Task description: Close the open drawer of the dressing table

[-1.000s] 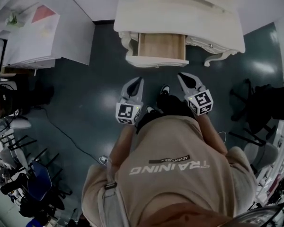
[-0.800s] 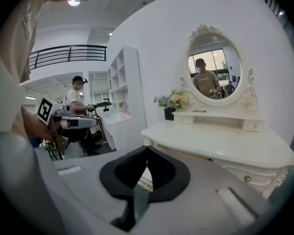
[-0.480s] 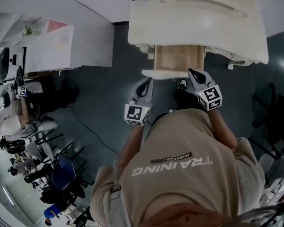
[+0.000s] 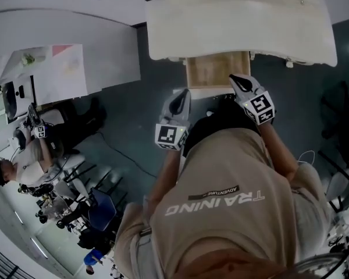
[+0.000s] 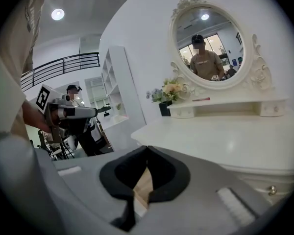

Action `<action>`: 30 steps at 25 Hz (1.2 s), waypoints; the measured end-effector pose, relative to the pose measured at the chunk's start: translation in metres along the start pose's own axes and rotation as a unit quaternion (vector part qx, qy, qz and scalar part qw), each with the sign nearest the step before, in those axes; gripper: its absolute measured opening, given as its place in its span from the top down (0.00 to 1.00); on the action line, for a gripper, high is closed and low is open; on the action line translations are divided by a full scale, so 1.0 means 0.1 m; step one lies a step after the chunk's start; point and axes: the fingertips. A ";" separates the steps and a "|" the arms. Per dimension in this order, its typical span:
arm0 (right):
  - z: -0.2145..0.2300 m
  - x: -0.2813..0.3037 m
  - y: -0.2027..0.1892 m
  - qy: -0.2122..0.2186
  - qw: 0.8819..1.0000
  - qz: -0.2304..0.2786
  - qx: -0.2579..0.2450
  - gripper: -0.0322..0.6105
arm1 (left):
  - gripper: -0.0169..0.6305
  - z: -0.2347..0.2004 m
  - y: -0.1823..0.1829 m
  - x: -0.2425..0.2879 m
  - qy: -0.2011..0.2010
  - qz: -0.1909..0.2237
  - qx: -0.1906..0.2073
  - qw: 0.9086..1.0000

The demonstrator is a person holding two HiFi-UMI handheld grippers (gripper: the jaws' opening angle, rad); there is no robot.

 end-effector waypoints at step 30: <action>-0.50 0.57 -2.29 -0.066 0.910 -0.334 0.238 0.94 | 0.96 -0.61 0.20 0.46 -0.187 0.025 0.171 0.967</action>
Point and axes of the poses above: the fingertips, and each gripper's own axes: x forward along the fingers, z to its right, y out of its top, and after that the axes turned 15 degrees about -z, right-handed
